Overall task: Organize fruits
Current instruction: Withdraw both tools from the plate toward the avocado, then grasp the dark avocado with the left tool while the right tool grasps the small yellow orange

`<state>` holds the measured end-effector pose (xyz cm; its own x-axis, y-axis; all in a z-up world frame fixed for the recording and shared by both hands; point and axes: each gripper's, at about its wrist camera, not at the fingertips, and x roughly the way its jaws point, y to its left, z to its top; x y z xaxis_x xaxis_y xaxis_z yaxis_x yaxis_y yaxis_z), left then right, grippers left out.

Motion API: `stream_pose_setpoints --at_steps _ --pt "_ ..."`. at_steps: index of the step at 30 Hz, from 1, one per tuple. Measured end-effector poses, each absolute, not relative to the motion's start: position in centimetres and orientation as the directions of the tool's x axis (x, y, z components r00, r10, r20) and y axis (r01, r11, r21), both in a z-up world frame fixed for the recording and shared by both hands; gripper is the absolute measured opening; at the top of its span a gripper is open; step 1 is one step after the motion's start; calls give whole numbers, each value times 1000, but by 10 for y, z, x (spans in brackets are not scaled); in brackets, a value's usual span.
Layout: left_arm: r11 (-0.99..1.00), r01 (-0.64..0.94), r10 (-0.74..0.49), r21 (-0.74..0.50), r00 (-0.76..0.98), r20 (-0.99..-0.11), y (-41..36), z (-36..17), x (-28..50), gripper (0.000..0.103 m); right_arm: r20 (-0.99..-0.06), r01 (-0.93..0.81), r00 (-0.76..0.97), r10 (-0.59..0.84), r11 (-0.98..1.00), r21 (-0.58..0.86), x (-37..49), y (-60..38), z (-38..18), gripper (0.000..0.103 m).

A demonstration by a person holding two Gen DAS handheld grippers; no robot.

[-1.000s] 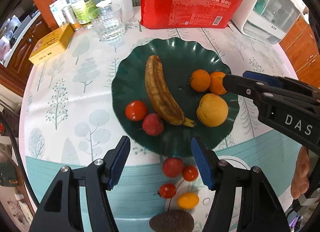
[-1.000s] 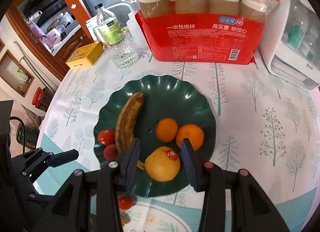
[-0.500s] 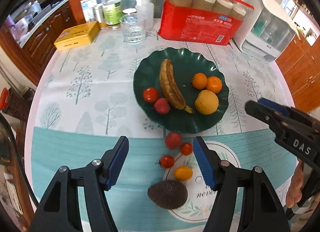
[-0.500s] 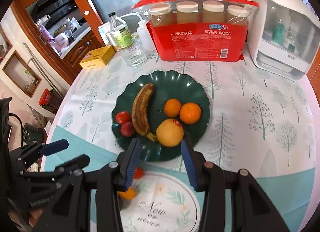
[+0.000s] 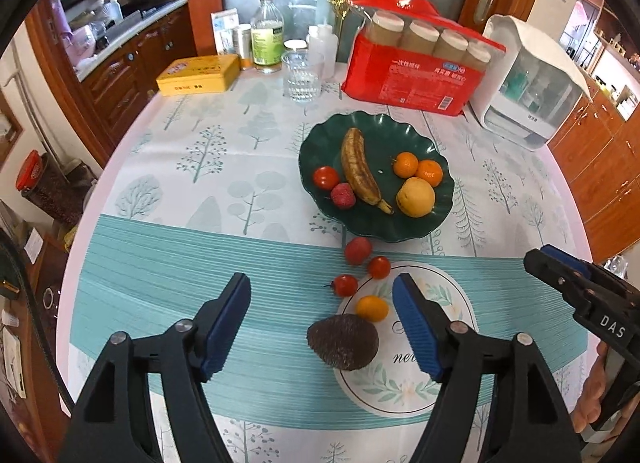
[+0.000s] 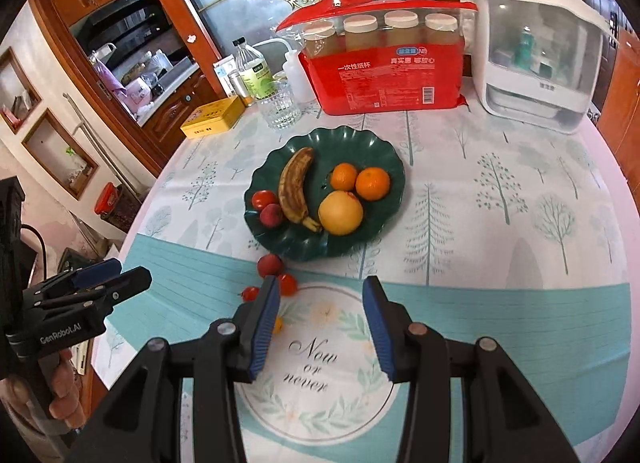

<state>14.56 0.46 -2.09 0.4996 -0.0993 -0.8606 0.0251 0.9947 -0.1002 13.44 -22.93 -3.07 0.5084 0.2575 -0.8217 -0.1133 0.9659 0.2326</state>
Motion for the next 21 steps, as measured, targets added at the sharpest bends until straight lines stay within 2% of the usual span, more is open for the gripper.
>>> stream_pose_setpoints --at_steps 10,14,21 --pt "995 67 -93 -68 527 -845 0 -34 109 82 -821 -151 515 247 969 196 103 -216 -39 43" --pt "989 111 -139 -96 494 -858 -3 -55 102 83 -837 -153 487 249 968 199 96 -210 -56 43" --pt "983 157 -150 -91 424 -893 -13 -97 98 84 -867 -110 420 269 963 246 92 -209 -94 43"
